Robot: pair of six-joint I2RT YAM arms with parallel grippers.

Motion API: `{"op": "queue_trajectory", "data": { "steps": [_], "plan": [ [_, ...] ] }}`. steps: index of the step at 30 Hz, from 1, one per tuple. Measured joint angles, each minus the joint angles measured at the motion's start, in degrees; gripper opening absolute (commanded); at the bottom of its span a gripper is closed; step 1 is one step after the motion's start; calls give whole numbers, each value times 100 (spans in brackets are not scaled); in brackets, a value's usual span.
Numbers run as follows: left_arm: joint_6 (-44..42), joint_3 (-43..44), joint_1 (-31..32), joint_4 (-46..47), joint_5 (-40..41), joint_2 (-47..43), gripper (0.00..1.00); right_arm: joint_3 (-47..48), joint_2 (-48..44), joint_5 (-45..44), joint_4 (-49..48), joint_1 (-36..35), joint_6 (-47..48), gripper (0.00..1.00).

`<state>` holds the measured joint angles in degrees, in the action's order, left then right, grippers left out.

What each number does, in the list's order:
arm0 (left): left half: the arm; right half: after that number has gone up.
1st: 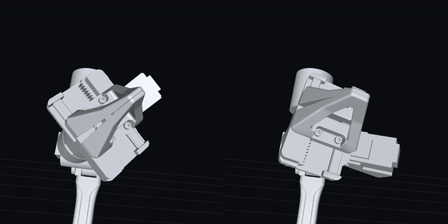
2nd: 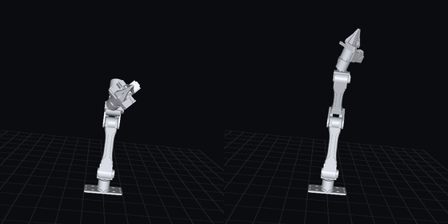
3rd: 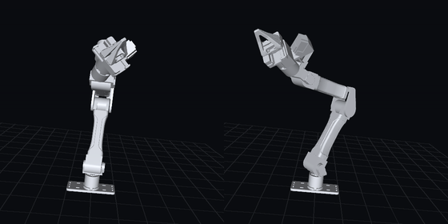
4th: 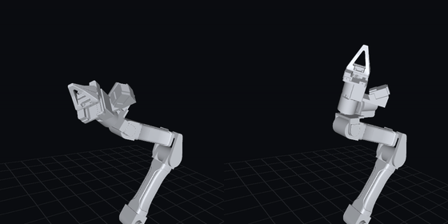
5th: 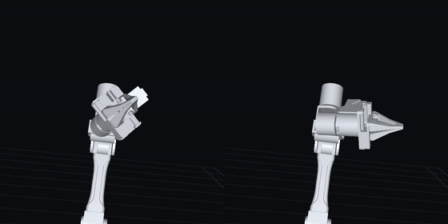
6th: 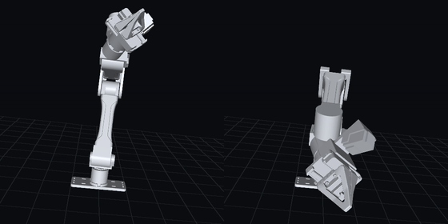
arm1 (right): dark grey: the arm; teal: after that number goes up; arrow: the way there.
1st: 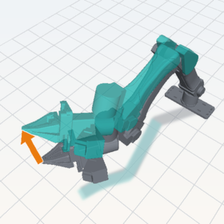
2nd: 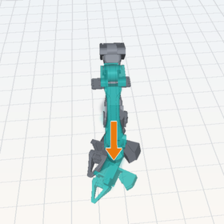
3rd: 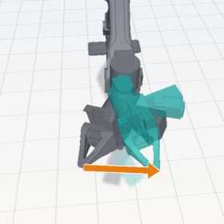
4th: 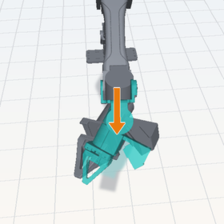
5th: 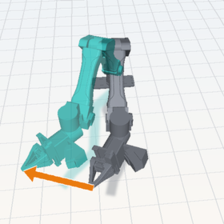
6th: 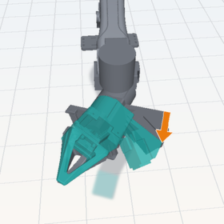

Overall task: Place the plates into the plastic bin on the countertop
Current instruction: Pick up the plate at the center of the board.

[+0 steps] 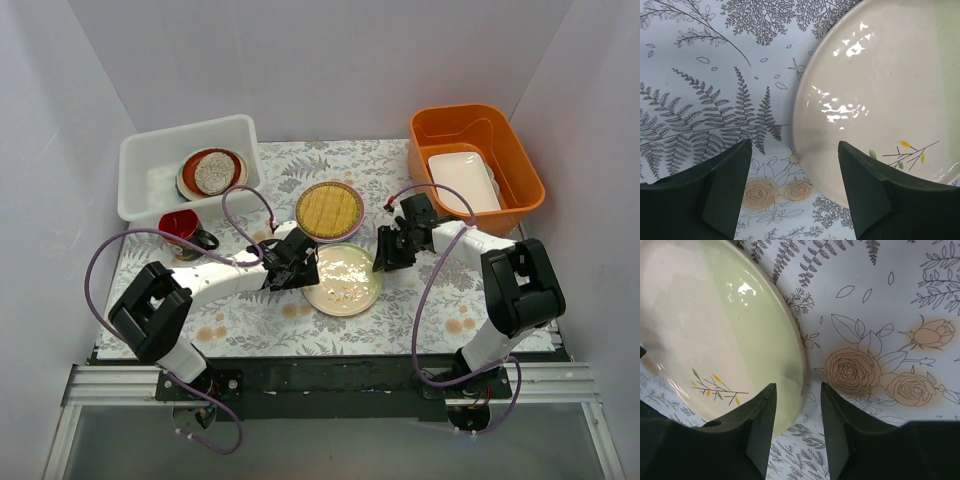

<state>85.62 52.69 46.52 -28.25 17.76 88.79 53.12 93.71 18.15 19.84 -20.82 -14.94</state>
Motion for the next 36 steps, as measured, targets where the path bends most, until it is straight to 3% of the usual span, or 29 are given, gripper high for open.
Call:
{"op": "queue_trajectory", "data": {
  "steps": [6,16,26,32,36],
  "plan": [
    [81,-748,-505,752,-695,-238,68,0,199,4,-157,-39,-28,20],
    [557,-1770,-1093,2376,-2096,-743,66,2,304,24,-251,-52,-142,4],
    [1272,-2664,-1213,4371,-2983,-629,63,4,310,26,-254,-39,-133,3],
    [1882,-3560,-1261,6113,-3047,-551,62,4,317,57,-267,0,-114,2],
    [2072,-3733,-1222,6725,-3029,-363,62,4,319,46,-289,20,-92,2]
  ]
}}
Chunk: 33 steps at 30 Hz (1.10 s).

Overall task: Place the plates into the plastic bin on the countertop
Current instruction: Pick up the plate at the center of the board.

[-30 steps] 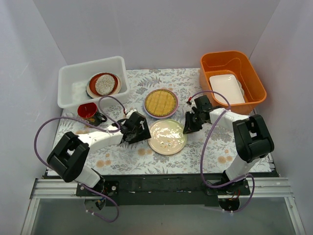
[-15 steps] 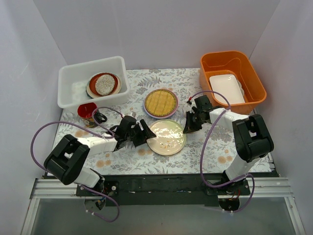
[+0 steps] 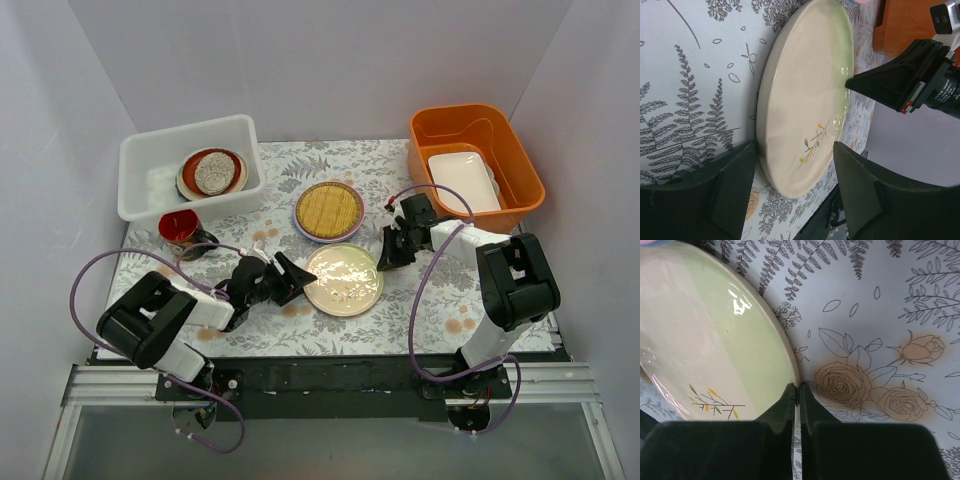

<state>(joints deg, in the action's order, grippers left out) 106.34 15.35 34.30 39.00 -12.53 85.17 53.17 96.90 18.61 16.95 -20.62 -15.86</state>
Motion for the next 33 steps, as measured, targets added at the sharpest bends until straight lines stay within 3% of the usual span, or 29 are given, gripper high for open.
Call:
{"op": "queue_trajectory", "data": {
  "steps": [8,16,22,25,30,33],
  "plan": [
    [243,-46,149,1099,17,691,60,48,0,-186,-48,111,105,2],
    [979,-498,221,3764,-103,2256,47,55,20,-138,-92,94,116,2],
    [1360,-525,238,3917,-234,2535,43,55,28,-59,-98,37,127,2],
    [1360,-553,306,3888,-229,2503,35,55,33,-39,-98,7,127,2],
    [1176,-555,428,3611,-140,2302,10,55,33,-4,-92,-4,131,2],
    [1119,-540,448,3381,-98,2177,0,55,35,-11,-87,-11,151,2]
  ]
}}
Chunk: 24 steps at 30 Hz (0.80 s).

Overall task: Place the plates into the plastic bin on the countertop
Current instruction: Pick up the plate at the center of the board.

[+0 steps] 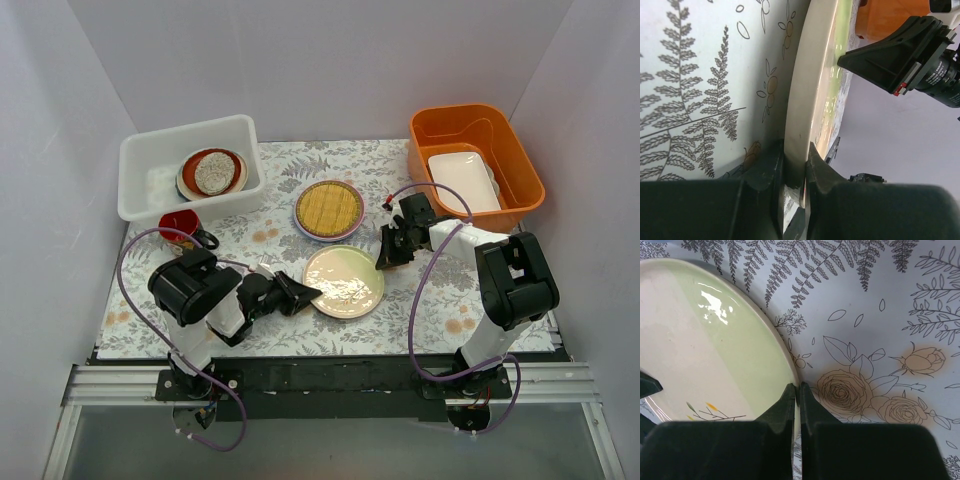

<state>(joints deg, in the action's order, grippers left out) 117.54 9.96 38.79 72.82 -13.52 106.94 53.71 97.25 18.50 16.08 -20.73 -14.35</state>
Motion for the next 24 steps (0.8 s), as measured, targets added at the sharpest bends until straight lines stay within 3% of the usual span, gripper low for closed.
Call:
{"op": "queue_trajectory", "data": {
  "steps": [14,22,24],
  "plan": [
    [-498,378,140,-2347,393,-1486,0,0,-2,-7,4,9,-2,8],
    [-852,654,175,-3611,579,-2273,0,0,-7,76,-15,7,-42,20],
    [-935,699,186,-3838,629,-2430,0,-2,-7,116,-15,2,-46,30]
  ]
}}
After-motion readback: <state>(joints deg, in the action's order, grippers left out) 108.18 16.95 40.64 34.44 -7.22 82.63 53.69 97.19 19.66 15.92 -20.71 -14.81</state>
